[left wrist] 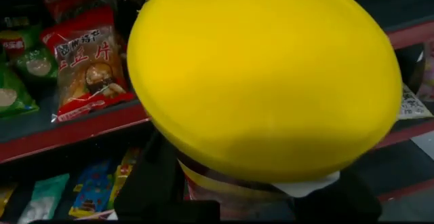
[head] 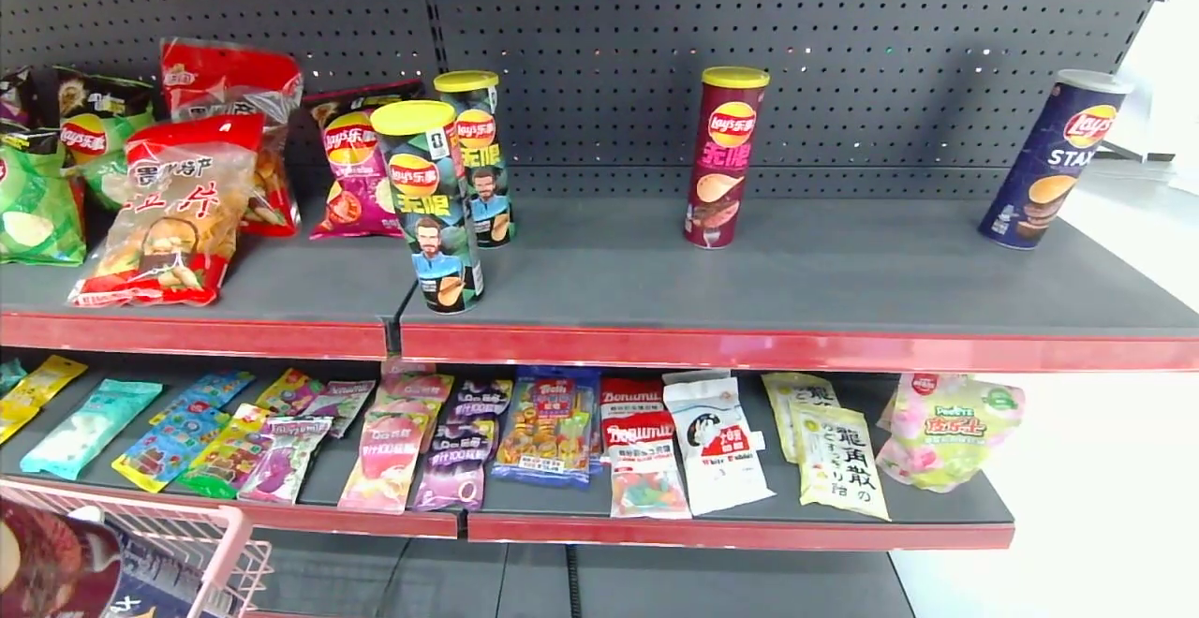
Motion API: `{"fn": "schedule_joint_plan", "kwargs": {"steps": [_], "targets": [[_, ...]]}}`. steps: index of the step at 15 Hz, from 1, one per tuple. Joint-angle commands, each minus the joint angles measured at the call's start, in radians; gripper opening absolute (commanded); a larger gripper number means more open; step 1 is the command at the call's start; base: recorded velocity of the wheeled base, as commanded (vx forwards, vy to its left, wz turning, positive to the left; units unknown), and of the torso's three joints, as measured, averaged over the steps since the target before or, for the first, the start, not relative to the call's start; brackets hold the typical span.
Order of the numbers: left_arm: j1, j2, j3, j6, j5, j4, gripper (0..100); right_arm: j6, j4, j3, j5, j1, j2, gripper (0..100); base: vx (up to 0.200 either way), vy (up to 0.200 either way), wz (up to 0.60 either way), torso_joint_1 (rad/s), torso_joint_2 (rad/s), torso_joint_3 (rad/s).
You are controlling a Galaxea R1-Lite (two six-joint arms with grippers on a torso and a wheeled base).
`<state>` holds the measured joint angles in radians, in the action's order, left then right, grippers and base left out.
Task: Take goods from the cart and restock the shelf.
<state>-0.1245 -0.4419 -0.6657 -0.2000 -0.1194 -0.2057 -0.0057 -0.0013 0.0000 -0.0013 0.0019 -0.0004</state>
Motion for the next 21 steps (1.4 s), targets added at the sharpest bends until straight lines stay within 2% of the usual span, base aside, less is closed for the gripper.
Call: {"fn": "schedule_joint_plan", "kwargs": {"steps": [1,2,3,4,6,7,9,11,18,21], "targets": [[0.008,-0.055,-0.005,-0.021,0.029,0.020,0,0.001,0.000,0.000,0.000,0.001,0.000,100,0.000,0.000,0.00,0.000,0.00,0.000],[0.009,-0.058,-0.003,-0.027,0.044,0.023,0,0.001,0.000,0.000,0.000,0.001,0.000,100,0.000,0.000,0.00,0.000,0.00,0.000],[0.009,-0.061,0.023,-0.038,0.149,0.039,0,0.000,0.000,0.000,0.000,0.001,0.000,100,0.000,0.000,0.00,0.000,0.00,0.000],[0.008,-0.052,0.069,-0.027,0.152,0.063,0,0.000,0.000,0.000,0.000,0.001,0.000,100,0.000,0.000,0.00,0.000,0.00,0.000],[0.005,-0.044,0.130,-0.032,0.145,0.134,0,0.003,0.000,0.000,0.000,0.001,0.000,100,0.000,0.000,0.00,0.000,0.00,0.000],[0.000,-0.041,0.141,-0.062,0.136,0.151,0,0.004,0.000,0.000,0.000,0.001,0.000,100,0.000,0.000,0.00,0.000,0.00,0.000],[-0.001,-0.043,0.140,-0.087,0.095,0.152,0,0.004,0.000,0.000,0.000,0.001,0.000,100,0.000,0.000,0.00,0.000,0.00,0.000],[-0.001,-0.047,0.135,-0.088,0.084,0.152,0,0.004,0.000,0.000,0.000,0.001,0.000,100,0.000,0.000,0.00,0.000,0.00,0.000],[-0.001,-0.046,0.120,-0.087,0.078,0.151,0,0.000,0.000,0.000,0.003,0.001,0.000,100,0.200,0.000,0.00,-0.001,0.00,0.003],[0.000,-0.026,0.123,-0.090,0.081,0.149,0,0.000,0.000,0.000,0.004,0.001,0.000,100,0.000,0.000,0.00,0.000,0.00,0.000]]}}
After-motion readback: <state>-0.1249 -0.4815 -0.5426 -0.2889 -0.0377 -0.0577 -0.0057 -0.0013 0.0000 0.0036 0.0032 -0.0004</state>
